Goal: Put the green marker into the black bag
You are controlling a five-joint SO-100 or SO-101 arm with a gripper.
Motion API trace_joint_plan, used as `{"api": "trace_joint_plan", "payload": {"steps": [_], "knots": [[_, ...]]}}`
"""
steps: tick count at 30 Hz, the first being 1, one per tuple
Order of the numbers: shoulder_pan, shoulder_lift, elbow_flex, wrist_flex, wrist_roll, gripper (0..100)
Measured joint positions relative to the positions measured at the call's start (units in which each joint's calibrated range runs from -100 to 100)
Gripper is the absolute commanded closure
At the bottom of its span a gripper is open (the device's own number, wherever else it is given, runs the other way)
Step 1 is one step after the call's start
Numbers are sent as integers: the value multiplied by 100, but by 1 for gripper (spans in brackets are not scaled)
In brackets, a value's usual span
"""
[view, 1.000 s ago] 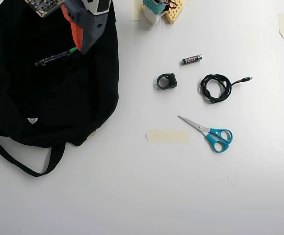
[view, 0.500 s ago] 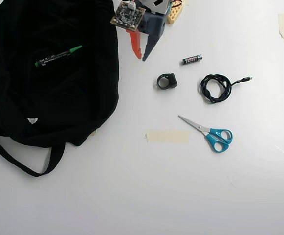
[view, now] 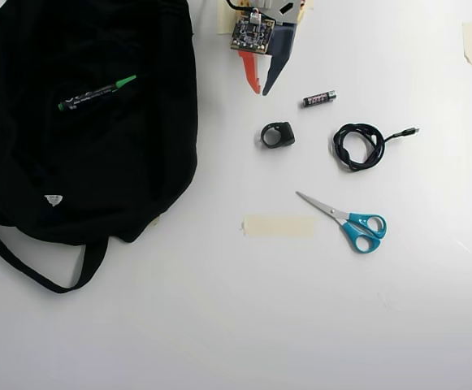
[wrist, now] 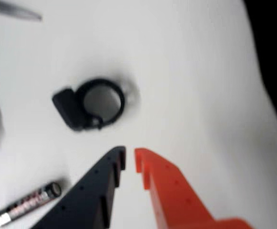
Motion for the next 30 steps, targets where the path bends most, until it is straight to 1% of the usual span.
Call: {"api": "trace_joint_plan", "payload": {"steps": [6, 12, 19, 26, 30], "knots": [[-132, -880, 951, 0, 0, 98], [-140, -1370, 1454, 0, 10, 98], [-242, -1395, 1958, 0, 20, 98], [-360, -1411, 2060, 0, 20, 98], [-389, -1760, 2437, 0, 20, 98]]}}
